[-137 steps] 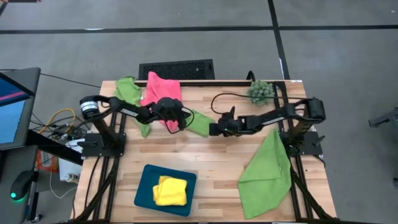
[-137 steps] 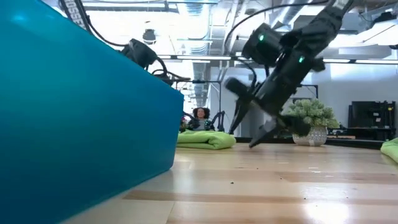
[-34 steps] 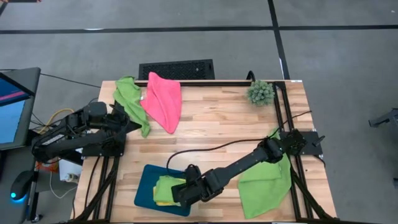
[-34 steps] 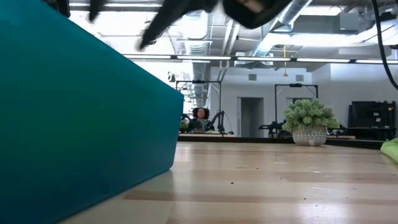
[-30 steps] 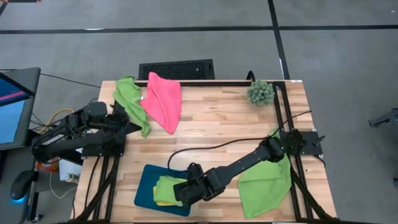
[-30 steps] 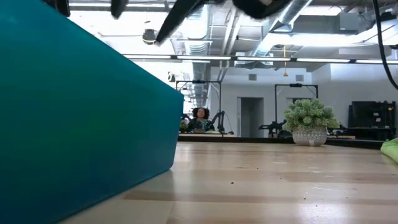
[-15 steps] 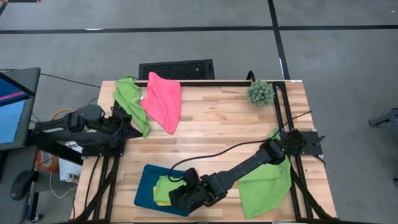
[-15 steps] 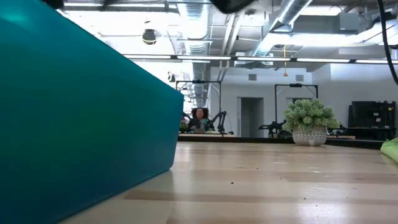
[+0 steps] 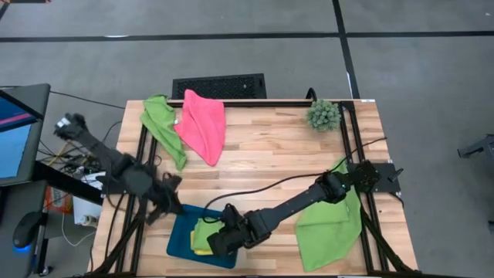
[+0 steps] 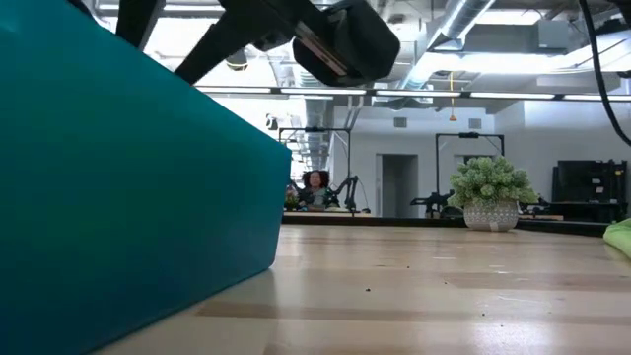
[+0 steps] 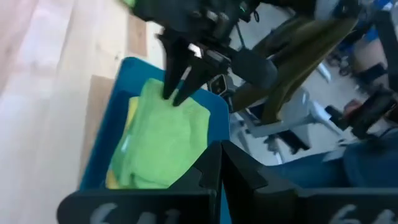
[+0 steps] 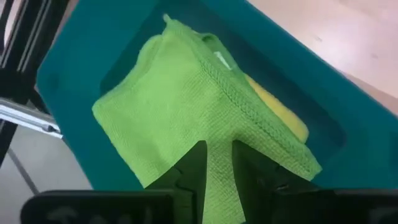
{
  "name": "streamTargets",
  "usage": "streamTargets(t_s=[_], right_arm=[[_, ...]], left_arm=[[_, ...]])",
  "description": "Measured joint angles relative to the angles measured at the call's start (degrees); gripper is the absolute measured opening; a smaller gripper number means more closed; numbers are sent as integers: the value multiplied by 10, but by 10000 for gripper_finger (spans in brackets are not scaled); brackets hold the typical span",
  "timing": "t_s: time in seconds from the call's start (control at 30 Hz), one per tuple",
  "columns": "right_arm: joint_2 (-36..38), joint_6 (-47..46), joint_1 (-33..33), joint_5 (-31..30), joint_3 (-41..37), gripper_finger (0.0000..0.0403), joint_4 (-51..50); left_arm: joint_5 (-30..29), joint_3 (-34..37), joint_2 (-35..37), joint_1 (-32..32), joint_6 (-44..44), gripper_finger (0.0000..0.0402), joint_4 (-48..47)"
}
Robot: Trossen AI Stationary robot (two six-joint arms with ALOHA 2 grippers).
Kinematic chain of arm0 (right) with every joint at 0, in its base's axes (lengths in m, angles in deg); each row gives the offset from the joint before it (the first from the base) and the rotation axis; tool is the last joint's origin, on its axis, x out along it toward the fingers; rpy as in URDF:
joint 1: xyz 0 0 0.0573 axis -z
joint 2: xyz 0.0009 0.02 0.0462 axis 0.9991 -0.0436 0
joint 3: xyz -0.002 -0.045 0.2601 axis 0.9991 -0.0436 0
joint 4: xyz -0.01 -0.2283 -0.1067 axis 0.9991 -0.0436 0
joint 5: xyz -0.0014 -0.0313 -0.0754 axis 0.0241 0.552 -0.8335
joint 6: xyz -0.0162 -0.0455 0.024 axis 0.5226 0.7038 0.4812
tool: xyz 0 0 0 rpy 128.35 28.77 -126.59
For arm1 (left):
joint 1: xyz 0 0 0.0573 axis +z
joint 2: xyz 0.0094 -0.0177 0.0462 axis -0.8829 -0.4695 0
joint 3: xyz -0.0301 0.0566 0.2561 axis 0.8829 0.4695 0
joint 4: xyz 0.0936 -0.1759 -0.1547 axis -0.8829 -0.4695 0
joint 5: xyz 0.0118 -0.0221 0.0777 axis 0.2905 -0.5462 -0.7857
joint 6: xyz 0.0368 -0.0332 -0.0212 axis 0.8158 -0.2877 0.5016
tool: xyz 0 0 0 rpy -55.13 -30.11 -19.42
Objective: Fold microfiber towels
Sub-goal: Stack the top right green microfiber towel on top of the yellow microfiber towel in the blue bin
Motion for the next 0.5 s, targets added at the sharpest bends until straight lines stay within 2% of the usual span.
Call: streamTargets(t_s=[0.1,0.2,0.3,0.4,0.5], right_arm=[[-4,9,-1,-14,-1,100,-9],[3,9,-6,-55,-1,100,-7],[13,15,-11,-61,2,100,-8],[14,20,-23,-54,2,100,-5],[14,20,-36,-48,0,100,-5]], left_arm=[[-74,0,-46,-53,8,0,19],[-110,0,-99,-93,19,0,41],[-124,0,-159,-116,50,0,94],[-124,-1,-202,-115,105,0,184],[-122,-1,-234,-108,141,0,226]])
